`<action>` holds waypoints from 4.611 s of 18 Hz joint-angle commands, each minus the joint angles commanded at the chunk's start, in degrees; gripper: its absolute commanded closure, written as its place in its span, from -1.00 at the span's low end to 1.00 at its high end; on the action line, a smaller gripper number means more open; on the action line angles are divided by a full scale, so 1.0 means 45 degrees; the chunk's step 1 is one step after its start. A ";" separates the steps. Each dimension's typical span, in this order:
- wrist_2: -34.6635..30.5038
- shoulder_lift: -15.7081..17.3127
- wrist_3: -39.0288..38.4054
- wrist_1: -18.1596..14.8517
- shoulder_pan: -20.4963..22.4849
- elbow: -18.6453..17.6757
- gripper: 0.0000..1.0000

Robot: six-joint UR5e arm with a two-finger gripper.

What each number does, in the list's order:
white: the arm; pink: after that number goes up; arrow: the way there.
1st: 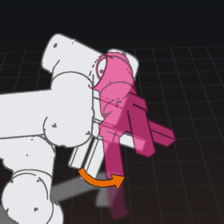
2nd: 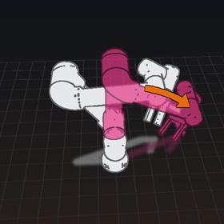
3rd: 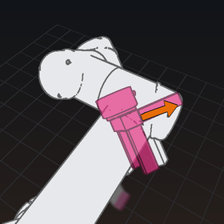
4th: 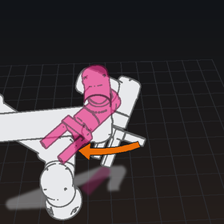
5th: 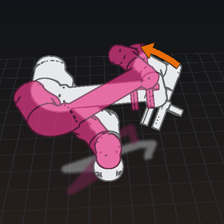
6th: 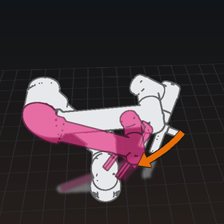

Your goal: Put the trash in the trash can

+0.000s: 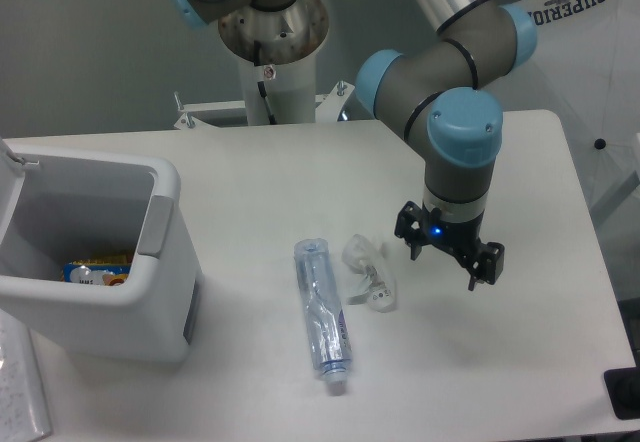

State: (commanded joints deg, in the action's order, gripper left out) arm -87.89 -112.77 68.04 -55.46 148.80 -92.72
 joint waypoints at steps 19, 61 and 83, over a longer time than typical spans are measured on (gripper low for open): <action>-0.0701 0.0196 -0.3948 0.0177 -0.1231 -0.1935 -0.93; 0.4922 0.3749 -0.7697 0.0079 -0.1697 0.1073 1.00; 0.4902 0.5451 -0.8850 0.0118 -0.5449 -0.0334 -0.17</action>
State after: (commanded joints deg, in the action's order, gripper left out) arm -65.83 -88.24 28.21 -54.93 124.28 -94.22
